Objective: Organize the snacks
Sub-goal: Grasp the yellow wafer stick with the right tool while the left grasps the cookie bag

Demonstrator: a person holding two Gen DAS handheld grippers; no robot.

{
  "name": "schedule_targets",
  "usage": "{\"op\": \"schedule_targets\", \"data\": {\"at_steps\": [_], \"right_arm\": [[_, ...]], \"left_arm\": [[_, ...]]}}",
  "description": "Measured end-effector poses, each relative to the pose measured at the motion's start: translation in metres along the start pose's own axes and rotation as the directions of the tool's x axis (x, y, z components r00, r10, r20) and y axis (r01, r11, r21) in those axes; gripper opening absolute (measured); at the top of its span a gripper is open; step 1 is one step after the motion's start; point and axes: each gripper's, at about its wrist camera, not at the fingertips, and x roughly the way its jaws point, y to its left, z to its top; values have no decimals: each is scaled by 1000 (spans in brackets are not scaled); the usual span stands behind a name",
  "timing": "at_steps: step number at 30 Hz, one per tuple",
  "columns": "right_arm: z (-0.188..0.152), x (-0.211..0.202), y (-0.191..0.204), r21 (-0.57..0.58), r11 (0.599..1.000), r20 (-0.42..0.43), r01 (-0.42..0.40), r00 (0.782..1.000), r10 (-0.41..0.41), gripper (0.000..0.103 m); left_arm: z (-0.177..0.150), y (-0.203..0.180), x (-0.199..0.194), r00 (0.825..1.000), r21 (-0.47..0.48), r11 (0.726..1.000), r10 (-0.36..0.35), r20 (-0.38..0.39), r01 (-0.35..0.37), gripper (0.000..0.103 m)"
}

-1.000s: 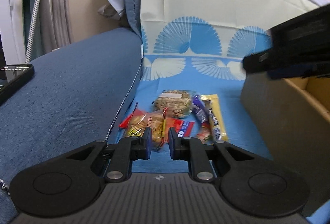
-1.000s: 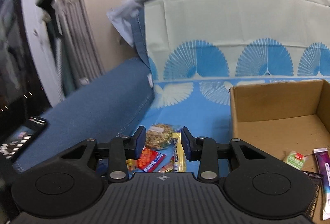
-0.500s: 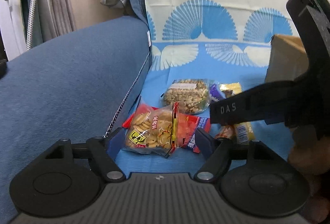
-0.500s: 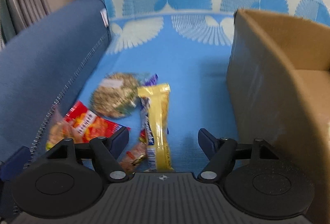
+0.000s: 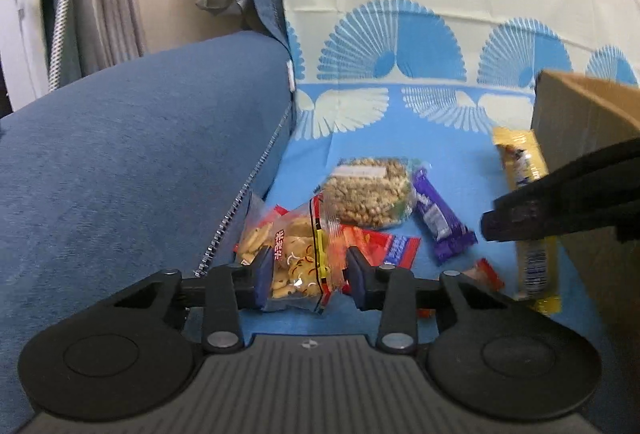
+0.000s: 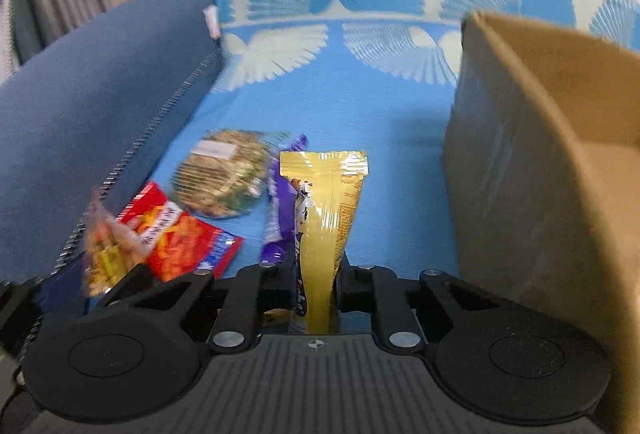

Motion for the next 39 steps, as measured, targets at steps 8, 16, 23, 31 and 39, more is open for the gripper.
{"op": "schedule_targets", "data": {"at_steps": [8,16,23,31,39], "right_arm": [[3,-79,13,-72,996,85,-52,995,58,16],[-33,-146,17,-151,976,75,-160,982,173,16],[-97,-128,28,-207,958,-20,-199,980,199,16],[-111,-83,26,-154,971,-127,-182,978,163,17],[-116,-91,23,-162,968,-99,-191,979,177,44]], "left_arm": [[9,25,-37,985,-113,980,-160,61,167,40],[3,67,-72,909,-287,874,-416,-29,392,40],[-7,78,-95,900,-315,864,-431,-57,394,40],[-12,82,-96,891,-349,850,-447,-81,395,40],[-11,57,-87,883,-249,882,-444,-152,400,49]]}}
